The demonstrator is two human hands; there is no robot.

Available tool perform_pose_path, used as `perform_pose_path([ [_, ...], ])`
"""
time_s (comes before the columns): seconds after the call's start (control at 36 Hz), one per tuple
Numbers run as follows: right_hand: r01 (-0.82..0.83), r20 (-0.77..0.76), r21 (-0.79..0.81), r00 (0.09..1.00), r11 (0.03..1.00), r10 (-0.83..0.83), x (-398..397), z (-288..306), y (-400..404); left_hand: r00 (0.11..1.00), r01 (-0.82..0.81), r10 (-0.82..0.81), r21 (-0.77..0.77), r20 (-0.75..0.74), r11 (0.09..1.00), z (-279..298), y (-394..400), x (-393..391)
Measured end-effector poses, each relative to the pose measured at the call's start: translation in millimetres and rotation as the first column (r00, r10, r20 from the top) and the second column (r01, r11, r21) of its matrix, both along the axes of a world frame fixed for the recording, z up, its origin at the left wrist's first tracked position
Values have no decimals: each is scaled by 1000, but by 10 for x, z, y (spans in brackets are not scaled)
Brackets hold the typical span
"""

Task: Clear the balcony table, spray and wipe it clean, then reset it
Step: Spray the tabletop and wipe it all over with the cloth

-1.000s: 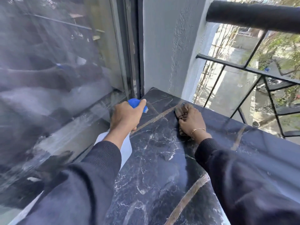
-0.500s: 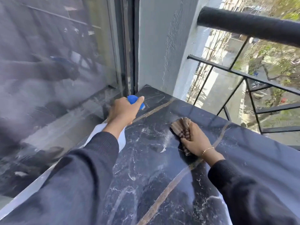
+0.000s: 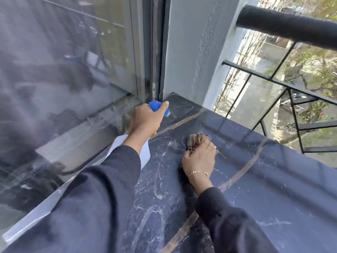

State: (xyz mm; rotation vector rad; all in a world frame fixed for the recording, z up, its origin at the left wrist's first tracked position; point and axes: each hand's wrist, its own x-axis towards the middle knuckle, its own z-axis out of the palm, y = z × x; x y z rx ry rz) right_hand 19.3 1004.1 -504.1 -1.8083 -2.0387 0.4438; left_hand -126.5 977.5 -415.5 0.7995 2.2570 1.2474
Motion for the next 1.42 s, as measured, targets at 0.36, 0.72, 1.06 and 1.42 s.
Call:
perform_pose_path([
  [0.36,-708,54,-156,690,689,722,22,133,214,996,-54,51,-38,-68,998,-31,27,52],
  [0.72,-44,-123,-40,992,998,39,1306,3,-431,999,-2,2,19,-33,1000,105,-212,148],
  [1.06,23,-76,0,997,1000,-23,440,30,-475,999,48,-46,101,-22,994,84,-188,156],
  [1.42,-643,-2,-97,763,760,646,-266,125,-120,1000,17,-15,135,-13,991,102,-238,89],
])
